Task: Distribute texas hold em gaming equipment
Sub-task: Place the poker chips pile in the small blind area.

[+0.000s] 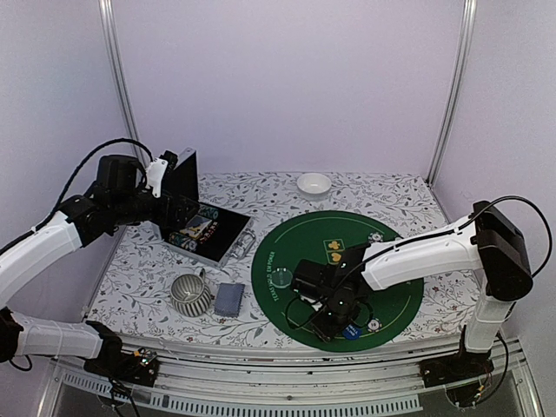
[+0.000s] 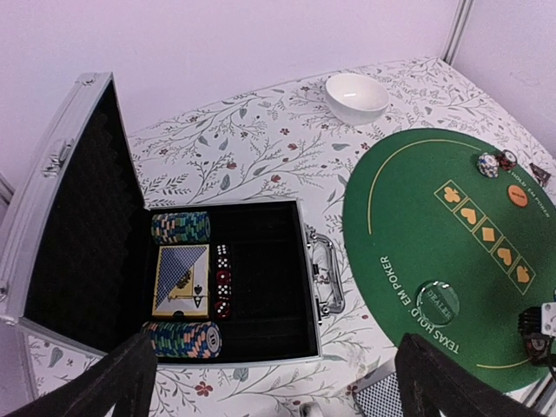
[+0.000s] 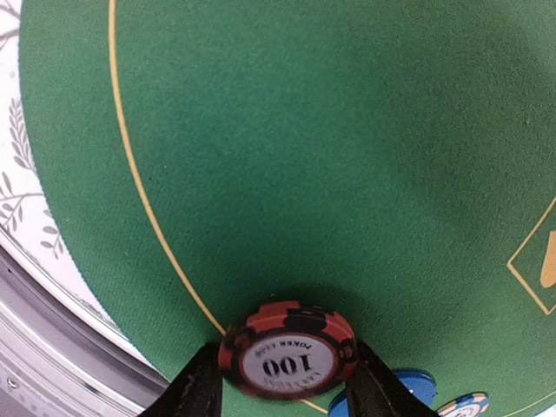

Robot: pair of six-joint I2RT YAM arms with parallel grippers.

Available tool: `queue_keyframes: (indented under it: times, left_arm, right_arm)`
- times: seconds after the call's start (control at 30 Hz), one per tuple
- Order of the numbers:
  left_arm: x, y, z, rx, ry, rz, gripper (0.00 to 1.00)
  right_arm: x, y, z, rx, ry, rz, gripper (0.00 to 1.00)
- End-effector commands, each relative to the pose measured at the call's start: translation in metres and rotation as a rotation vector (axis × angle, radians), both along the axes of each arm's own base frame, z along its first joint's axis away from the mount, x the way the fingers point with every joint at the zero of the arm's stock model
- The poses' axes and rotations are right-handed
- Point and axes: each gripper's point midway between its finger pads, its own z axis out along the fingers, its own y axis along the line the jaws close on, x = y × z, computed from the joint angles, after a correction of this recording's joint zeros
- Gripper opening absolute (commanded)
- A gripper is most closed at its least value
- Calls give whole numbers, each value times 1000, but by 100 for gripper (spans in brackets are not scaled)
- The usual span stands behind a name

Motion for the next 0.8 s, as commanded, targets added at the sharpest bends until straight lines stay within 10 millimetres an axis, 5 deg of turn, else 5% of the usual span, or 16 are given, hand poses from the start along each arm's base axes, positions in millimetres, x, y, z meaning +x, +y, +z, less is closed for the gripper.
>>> queue_keyframes:
  times: [0.0,0.27,0.4,0.53,0.77]
  left_arm:
    - [3,1,0,13,-24,4,98]
    - [4,3,1,20,-36,10,98]
    - [4,5,3,18,-47,14,98]
    - [10,20,15,2,-104,116,98]
    - [7,54,47,-257,-171,391,98]
  right_arm:
    - [-7,-11,-3,-24,26,-11,58]
    - [5,12,28,61,-25,-8,67]
    - [24,28,67,107,-119,7,75]
    - [50,44,116,193,-273,1,98]
    - [77,96,213,692,-478,58,99]
